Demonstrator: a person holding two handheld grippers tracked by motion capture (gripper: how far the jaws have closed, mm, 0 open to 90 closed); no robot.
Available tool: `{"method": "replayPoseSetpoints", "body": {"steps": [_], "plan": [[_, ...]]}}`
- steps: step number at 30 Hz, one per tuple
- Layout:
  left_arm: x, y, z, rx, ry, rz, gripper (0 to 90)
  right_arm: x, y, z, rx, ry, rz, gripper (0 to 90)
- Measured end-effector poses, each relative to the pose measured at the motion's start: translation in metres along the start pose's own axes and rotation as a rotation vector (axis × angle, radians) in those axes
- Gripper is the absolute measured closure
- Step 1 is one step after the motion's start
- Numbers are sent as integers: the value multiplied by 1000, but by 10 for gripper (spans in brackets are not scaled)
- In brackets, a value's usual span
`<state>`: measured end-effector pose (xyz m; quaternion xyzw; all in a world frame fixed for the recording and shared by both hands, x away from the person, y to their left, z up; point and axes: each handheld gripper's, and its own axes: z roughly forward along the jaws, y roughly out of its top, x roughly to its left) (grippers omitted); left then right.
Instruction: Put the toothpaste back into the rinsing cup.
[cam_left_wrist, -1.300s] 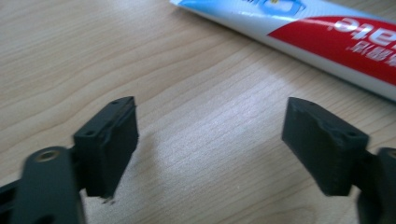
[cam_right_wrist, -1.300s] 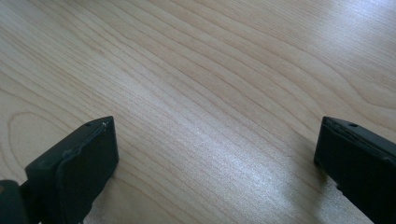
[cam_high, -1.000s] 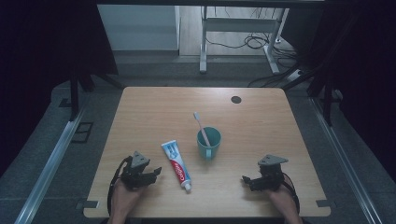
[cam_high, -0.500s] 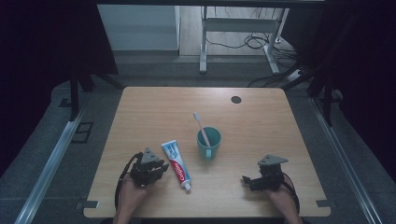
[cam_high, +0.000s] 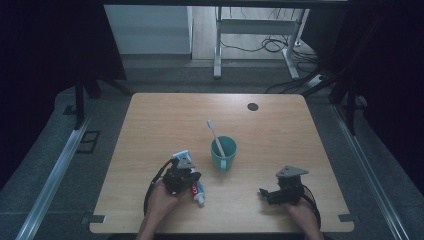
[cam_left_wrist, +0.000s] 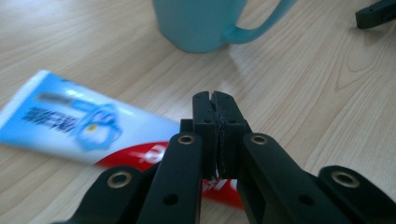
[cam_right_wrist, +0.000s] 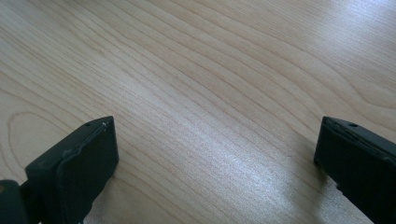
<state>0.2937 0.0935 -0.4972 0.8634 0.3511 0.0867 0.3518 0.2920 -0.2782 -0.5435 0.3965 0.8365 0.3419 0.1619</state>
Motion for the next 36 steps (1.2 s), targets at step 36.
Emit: {"method": "replayPoseSetpoints", "body": {"steps": [36], "plan": [[-5,-17,14,113,-6,-17,871,0,0,0,-2,0,-2,0]]}}
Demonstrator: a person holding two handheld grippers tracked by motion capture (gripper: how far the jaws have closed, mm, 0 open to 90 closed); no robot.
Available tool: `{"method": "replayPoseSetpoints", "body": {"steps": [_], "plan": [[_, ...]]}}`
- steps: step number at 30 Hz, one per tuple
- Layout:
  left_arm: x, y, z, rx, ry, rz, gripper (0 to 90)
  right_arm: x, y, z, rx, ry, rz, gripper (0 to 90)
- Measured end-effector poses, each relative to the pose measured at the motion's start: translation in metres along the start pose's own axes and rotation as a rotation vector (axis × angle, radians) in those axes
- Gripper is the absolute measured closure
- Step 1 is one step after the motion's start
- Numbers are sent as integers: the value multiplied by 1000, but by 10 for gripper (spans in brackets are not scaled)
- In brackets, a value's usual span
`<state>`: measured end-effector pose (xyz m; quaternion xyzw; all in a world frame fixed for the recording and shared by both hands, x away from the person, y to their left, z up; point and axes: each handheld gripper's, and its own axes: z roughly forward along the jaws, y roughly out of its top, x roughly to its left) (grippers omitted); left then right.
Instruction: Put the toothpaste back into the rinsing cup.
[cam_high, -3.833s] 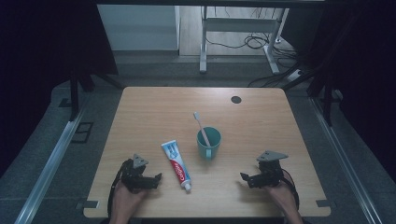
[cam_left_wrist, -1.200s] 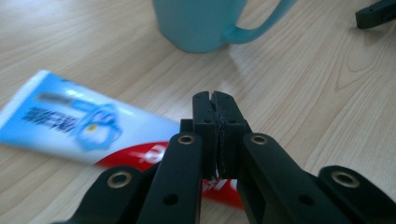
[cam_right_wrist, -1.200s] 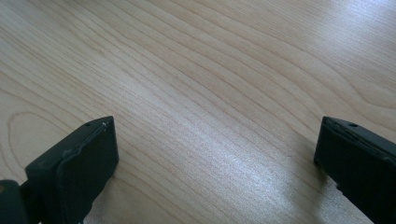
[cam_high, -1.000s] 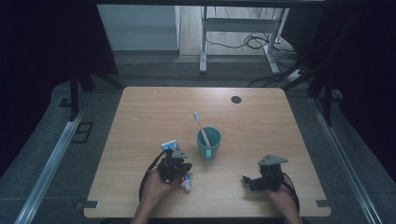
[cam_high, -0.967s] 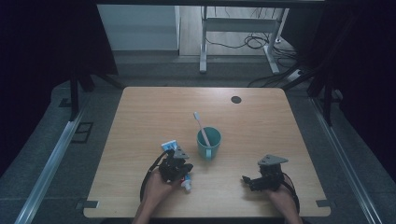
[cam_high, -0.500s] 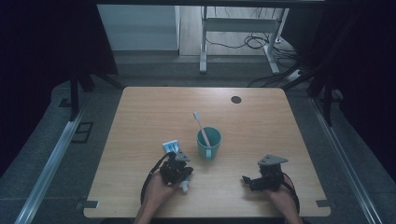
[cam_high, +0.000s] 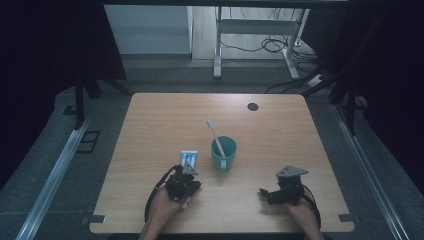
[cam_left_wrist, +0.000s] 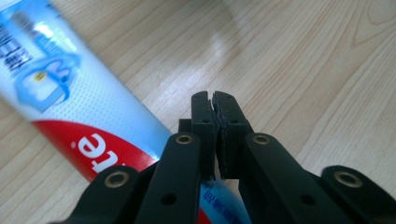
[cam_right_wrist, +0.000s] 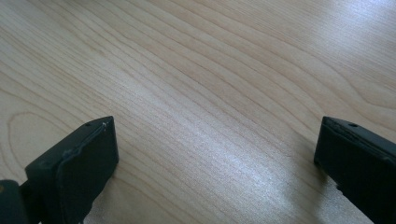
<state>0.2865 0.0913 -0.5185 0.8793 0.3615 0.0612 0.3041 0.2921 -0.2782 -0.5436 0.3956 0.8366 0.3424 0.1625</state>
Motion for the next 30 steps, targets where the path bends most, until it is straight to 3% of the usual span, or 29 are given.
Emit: {"method": "replayPoseSetpoints", "body": {"steps": [9,30], "plan": [[8,-7,-8,9,14,-26,874,0,0,0,0,0,0,0],[24,-16,-24,24,65,-42,854,0,0,0,0,0,0,0]]}}
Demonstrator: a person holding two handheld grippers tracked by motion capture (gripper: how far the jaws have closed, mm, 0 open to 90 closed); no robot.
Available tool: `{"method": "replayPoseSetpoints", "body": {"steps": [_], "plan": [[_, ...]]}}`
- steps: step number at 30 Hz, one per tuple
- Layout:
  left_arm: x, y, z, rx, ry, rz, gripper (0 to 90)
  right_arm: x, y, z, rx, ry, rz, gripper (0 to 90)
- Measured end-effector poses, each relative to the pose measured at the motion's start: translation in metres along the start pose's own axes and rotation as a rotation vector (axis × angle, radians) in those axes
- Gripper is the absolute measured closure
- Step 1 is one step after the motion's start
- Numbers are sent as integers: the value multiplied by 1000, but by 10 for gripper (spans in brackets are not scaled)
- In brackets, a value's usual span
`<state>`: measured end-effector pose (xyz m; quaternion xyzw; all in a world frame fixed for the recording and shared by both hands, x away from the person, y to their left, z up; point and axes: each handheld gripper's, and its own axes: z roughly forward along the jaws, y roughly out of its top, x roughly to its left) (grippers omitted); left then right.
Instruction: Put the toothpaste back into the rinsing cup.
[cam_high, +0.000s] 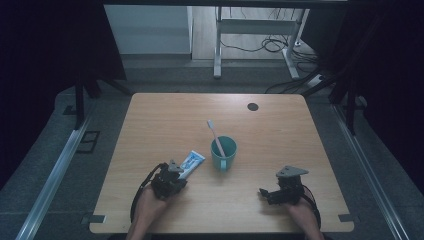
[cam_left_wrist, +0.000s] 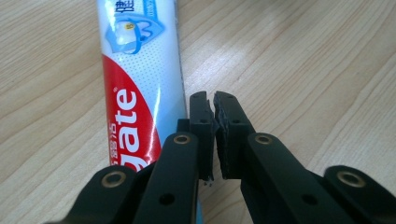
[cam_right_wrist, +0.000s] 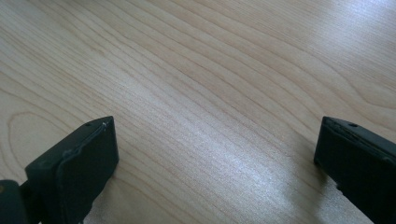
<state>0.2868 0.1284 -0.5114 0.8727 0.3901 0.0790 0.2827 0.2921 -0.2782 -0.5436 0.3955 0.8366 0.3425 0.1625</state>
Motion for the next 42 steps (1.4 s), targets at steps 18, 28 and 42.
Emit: {"method": "replayPoseSetpoints", "body": {"steps": [18,28,42], "plan": [[11,16,-14,10,58,12,508,0,0,0,1,1,3,0],[26,23,-5,144,38,-40,360,0,0,0,2,1,5,0],[27,54,15,323,32,-29,366,0,0,0,2,1,3,0]]}}
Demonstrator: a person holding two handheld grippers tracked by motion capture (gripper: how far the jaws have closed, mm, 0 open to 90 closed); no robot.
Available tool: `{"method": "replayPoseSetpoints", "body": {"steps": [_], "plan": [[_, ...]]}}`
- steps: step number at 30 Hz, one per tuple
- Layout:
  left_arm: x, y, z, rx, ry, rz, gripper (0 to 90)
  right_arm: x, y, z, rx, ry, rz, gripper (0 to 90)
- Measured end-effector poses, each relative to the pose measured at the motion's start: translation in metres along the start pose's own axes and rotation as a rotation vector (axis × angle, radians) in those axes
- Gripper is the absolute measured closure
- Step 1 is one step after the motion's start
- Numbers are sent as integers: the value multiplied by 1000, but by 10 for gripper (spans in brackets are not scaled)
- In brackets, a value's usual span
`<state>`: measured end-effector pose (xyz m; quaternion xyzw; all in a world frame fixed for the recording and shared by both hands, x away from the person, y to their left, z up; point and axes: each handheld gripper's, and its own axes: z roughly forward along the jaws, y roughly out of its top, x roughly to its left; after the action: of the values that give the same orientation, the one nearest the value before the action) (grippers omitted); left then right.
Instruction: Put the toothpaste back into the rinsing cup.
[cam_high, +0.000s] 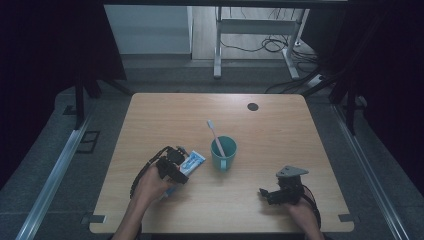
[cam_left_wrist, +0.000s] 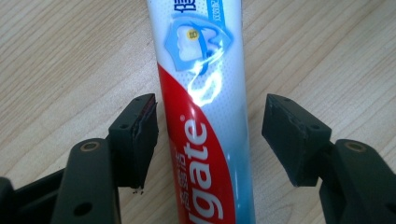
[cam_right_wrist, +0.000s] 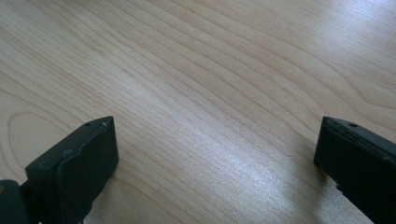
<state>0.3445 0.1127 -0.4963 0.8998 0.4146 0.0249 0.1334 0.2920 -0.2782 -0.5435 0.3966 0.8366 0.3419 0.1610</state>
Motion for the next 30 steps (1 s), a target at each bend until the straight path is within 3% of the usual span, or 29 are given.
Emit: {"method": "replayPoseSetpoints", "body": {"steps": [11,23,30], "plan": [[-1,25,13,183,22,13,430,0,0,0,0,-1,-1,0],[1,33,14,240,26,-4,487,0,0,0,0,0,0,0],[1,34,11,242,14,-17,623,0,0,0,0,-1,-1,0]]}}
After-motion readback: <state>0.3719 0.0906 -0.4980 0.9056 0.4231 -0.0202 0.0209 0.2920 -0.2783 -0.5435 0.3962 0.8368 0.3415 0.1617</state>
